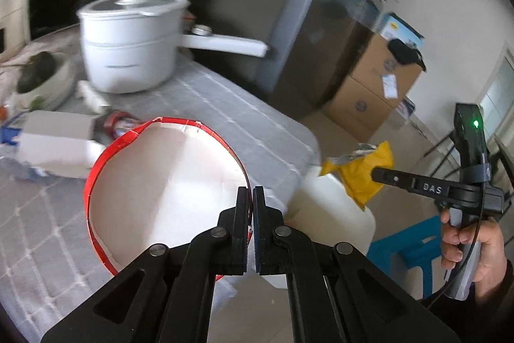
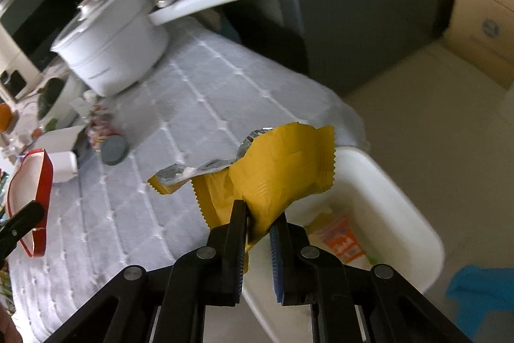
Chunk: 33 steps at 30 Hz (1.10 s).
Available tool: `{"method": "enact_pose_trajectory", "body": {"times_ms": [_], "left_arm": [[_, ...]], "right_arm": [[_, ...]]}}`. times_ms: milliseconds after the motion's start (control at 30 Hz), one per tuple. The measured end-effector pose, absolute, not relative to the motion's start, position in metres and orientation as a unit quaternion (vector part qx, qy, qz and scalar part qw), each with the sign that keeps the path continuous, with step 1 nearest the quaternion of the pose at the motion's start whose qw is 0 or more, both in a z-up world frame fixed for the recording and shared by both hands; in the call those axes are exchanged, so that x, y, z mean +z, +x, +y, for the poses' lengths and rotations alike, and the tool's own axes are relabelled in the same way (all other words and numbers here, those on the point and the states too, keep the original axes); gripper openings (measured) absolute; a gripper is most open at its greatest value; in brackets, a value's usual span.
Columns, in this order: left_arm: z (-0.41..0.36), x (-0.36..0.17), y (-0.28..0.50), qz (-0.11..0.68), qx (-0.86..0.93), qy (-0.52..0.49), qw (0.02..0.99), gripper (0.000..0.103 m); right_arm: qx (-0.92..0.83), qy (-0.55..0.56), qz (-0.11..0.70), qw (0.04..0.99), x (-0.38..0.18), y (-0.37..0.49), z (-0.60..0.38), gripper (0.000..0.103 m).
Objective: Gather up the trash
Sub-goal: 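Lift the yellow wrapper with the right tool and carry it over the white bin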
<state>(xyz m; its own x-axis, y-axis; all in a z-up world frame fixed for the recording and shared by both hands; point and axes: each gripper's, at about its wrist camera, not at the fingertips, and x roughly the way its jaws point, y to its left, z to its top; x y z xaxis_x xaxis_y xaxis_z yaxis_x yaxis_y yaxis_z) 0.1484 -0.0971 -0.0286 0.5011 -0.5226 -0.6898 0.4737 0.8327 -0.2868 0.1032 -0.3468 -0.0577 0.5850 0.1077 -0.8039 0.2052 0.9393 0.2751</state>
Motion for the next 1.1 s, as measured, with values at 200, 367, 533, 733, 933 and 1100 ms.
{"method": "enact_pose_trajectory", "body": {"times_ms": [200,367,533,733,933,1100], "left_arm": [[-0.163,-0.047,0.143,0.422,-0.336,-0.007,0.842,0.002],[-0.215,-0.066,0.135,0.431,-0.369,0.021,0.824,0.002],[-0.255,-0.086,0.131,0.441,-0.39,0.037,0.807,0.002],[-0.287,-0.105,0.132,0.451,-0.409,0.045,0.792,0.003],[-0.292,-0.111,0.134,0.458,-0.394,0.058,0.795,0.037],[-0.27,-0.101,0.139,0.451,-0.374,0.042,0.809,0.065]], "right_arm": [[-0.056,0.173,0.462,0.868,-0.065,0.092,-0.378,0.012],[-0.079,0.174,0.468,0.863,-0.07,0.08,-0.405,0.013],[-0.101,0.176,0.473,0.858,-0.074,0.071,-0.426,0.013],[-0.111,0.183,0.475,0.853,-0.078,0.063,-0.441,0.013],[-0.111,0.182,0.475,0.854,-0.078,0.062,-0.442,0.013],[-0.111,0.181,0.476,0.854,-0.078,0.062,-0.442,0.013]]}}
